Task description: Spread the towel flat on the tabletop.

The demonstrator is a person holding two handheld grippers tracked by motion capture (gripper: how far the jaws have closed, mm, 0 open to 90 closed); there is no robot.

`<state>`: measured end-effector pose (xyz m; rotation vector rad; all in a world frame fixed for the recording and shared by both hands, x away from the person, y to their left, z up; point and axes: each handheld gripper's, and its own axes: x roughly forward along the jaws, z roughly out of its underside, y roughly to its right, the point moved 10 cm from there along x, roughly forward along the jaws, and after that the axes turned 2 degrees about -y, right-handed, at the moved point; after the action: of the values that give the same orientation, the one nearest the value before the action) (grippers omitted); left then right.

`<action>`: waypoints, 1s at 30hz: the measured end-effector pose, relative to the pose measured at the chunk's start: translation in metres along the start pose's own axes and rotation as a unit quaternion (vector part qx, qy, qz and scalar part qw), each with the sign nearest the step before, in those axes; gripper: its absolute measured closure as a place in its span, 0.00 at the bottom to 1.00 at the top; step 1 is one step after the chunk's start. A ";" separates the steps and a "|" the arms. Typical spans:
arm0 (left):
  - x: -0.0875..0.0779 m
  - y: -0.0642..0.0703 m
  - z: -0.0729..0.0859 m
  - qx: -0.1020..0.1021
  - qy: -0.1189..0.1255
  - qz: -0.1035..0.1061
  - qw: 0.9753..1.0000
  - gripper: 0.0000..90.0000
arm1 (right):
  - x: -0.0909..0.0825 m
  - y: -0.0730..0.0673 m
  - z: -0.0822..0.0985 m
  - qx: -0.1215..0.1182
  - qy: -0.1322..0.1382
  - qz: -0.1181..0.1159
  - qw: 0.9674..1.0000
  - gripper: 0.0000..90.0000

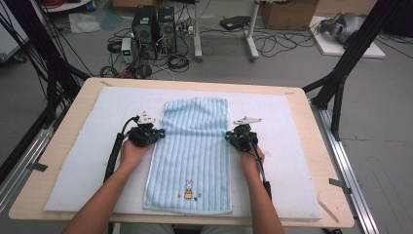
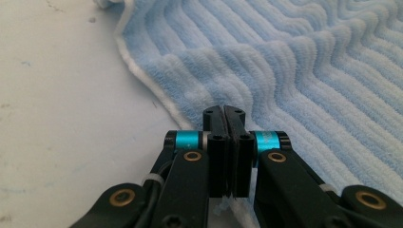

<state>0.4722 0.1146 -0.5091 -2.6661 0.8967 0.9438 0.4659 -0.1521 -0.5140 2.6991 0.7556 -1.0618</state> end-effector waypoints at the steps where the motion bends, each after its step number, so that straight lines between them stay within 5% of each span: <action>1: 0.003 -0.001 -0.002 -0.006 0.001 -0.004 1.000 0.98 | 0.002 0.003 -0.002 0.005 0.000 0.010 1.000 0.96; 4: 0.005 -0.005 -0.006 -0.013 0.008 -0.017 1.000 0.88 | 0.007 0.006 -0.010 0.010 0.003 0.029 1.000 0.94; 6: 0.002 -0.005 -0.005 -0.040 0.012 -0.002 0.999 0.64 | 0.005 0.005 -0.013 0.012 0.014 0.030 0.999 0.84; 9: -0.008 -0.003 -0.001 -0.049 0.023 0.017 0.998 0.55 | -0.004 0.003 -0.014 0.035 0.021 0.010 0.999 0.69; 14: -0.029 0.003 0.005 -0.046 0.047 0.038 0.997 0.51 | -0.029 -0.007 -0.011 0.010 0.045 -0.006 0.999 0.68; 18: -0.044 0.008 0.013 -0.045 0.051 0.043 0.997 0.50 | -0.045 -0.017 0.001 -0.014 0.039 -0.019 0.999 0.67; 30: -0.086 0.052 0.057 -0.025 0.050 0.077 0.995 0.50 | -0.092 -0.043 0.052 -0.020 0.035 -0.047 0.998 0.65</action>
<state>0.3588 0.1341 -0.4981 -2.7399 1.1302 0.8824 0.3556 -0.1675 -0.4889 2.7033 0.9137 -0.9648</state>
